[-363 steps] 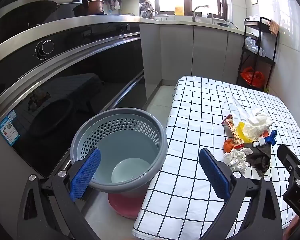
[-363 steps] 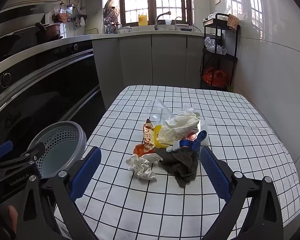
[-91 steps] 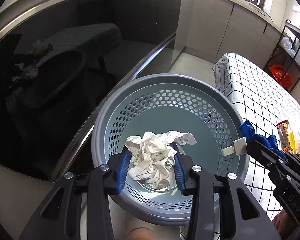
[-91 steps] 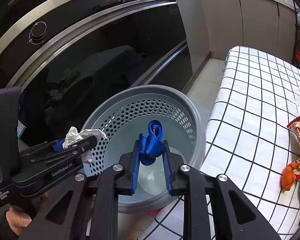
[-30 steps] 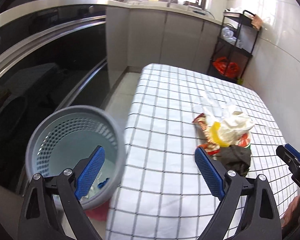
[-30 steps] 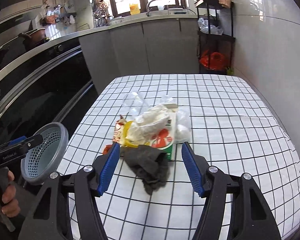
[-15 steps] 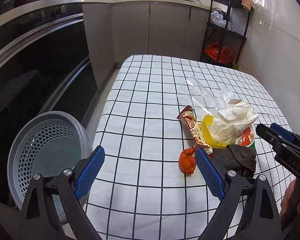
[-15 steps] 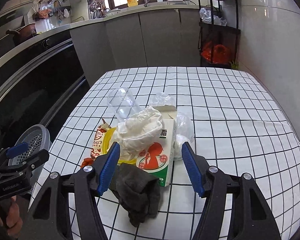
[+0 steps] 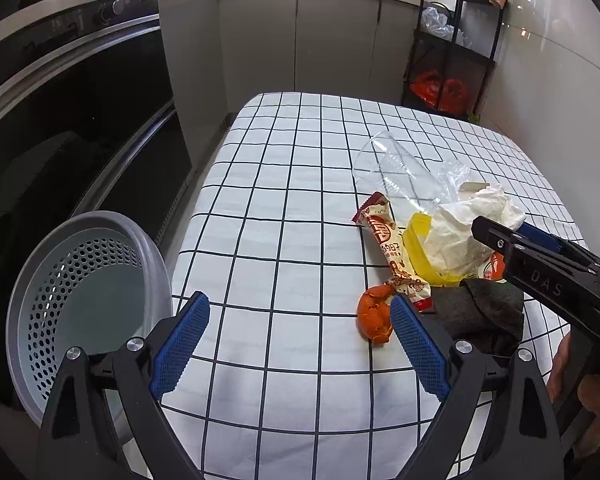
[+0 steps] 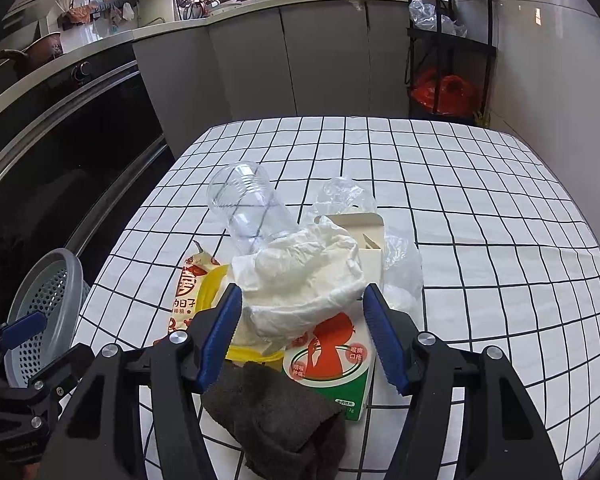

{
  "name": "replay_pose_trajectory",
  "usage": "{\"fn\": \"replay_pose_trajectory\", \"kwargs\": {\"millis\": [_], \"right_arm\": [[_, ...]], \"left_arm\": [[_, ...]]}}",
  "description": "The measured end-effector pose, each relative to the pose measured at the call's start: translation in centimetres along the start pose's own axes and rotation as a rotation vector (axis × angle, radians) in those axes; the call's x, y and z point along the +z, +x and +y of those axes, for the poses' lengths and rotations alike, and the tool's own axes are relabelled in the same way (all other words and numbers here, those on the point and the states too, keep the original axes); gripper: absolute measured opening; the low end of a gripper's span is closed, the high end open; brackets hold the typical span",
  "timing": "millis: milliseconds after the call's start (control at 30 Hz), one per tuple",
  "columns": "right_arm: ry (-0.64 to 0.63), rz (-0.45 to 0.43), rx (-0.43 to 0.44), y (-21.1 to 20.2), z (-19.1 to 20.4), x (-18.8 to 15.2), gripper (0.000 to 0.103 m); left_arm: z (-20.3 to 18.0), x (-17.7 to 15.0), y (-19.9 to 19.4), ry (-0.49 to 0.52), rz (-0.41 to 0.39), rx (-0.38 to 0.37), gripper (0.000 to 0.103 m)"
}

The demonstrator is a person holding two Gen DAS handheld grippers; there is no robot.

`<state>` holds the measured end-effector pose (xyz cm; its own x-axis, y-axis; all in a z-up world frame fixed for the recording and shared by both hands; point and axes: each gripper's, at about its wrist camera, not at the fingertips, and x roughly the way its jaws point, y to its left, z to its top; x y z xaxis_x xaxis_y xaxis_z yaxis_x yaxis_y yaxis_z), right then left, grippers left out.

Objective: Collect trash
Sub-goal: 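Grasp the white tissue with the right tool and lift it, then grasp the grey cloth with the left tool and lift while the right tool holds the tissue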

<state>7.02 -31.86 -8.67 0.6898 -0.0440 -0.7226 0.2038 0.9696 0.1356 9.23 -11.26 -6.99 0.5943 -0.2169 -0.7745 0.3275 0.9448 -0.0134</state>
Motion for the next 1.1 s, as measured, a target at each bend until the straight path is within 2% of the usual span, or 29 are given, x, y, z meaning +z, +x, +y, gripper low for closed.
{"fn": "replay_pose_trajectory", "kwargs": {"millis": [167, 233, 333, 533, 700, 933, 1100], "right_arm": [[-0.027, 0.020, 0.000, 0.8, 0.7, -0.1, 0.022], [-0.032, 0.020, 0.005, 0.6, 0.8, -0.2, 0.014], [-0.030, -0.008, 0.020, -0.4, 0.8, -0.1, 0.010], [0.025, -0.088, 0.070, -4.1, -0.6, 0.1, 0.009], [0.076, -0.152, 0.066, -7.0, -2.8, 0.2, 0.009], [0.141, -0.163, 0.051, -7.9, -5.3, 0.2, 0.009], [0.168, -0.169, 0.060, -8.3, -6.5, 0.4, 0.008]], "left_arm": [[0.2, 0.0, 0.1, -0.003, 0.004, 0.000, 0.090], [0.2, -0.1, 0.1, -0.001, 0.005, -0.003, 0.090], [0.2, -0.2, 0.1, -0.001, 0.007, -0.012, 0.090], [-0.5, -0.6, 0.2, 0.010, 0.007, -0.025, 0.090], [-1.4, -1.0, 0.6, 0.023, 0.012, -0.033, 0.090], [-2.4, -0.3, 1.7, -0.002, 0.035, -0.086, 0.090], [-2.8, -0.2, 2.8, 0.018, 0.030, -0.045, 0.090]]}}
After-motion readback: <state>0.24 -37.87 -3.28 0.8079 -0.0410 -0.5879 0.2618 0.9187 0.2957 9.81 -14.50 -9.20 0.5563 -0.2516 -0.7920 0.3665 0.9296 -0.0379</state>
